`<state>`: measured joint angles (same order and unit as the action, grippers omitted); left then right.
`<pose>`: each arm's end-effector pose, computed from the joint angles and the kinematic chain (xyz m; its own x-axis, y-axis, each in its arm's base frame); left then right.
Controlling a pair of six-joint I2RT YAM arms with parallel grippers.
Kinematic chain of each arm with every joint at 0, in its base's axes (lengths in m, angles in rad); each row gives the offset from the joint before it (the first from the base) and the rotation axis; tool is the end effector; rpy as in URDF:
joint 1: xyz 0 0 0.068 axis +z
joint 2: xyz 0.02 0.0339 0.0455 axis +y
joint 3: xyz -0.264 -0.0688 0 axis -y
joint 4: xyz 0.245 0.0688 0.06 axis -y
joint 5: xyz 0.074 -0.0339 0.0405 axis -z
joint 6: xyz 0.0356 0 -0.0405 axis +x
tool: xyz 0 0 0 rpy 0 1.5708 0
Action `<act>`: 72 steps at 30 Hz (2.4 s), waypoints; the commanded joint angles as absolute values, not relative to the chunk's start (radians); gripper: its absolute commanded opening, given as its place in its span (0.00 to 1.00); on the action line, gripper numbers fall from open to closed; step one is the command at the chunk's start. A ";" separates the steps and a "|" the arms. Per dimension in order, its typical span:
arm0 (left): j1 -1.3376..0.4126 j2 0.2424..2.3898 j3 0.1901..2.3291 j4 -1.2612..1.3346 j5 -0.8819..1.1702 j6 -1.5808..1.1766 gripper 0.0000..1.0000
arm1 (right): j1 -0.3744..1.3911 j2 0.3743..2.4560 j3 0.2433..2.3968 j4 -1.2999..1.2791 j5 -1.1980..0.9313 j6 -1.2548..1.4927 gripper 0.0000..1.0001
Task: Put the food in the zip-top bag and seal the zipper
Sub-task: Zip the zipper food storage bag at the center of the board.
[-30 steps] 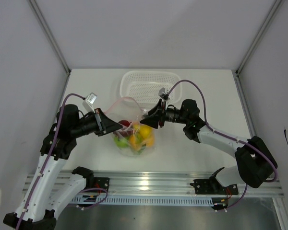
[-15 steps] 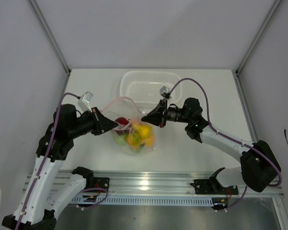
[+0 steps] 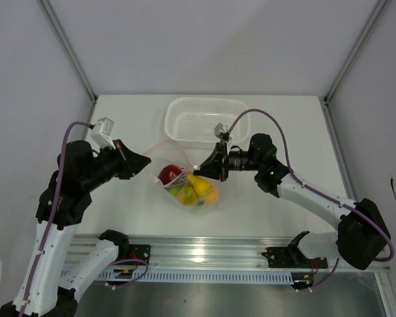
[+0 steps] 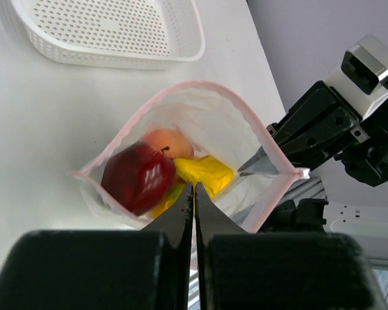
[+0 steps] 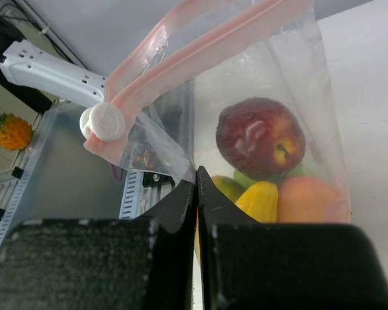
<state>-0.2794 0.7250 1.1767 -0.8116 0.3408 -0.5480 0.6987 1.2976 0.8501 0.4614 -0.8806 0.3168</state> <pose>0.1095 -0.0438 0.4116 -0.5810 -0.3441 -0.7376 0.3022 0.7502 -0.5881 0.2061 0.2090 0.3171 -0.3014 0.0059 -0.9535 -0.9535 -0.0108 0.3013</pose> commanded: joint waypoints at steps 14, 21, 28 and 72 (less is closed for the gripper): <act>-0.359 0.707 1.186 -0.415 0.807 -0.344 0.65 | 0.735 1.252 0.974 0.353 -0.842 0.351 0.00; -0.632 0.862 1.270 -0.551 0.707 -0.062 0.79 | 0.744 1.238 0.991 0.290 -0.847 0.347 0.00; -0.637 0.856 1.233 -0.583 0.638 0.149 0.91 | 0.732 1.218 0.982 0.259 -0.880 0.327 0.00; -0.650 0.925 1.209 -0.677 0.598 0.022 0.00 | 0.690 1.342 1.164 0.017 -1.181 0.160 0.66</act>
<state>-0.6449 0.9276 1.1584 -0.7109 0.5545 0.0338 0.6918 1.2953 1.1095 0.0620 -1.0973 0.1944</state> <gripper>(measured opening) 0.006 0.658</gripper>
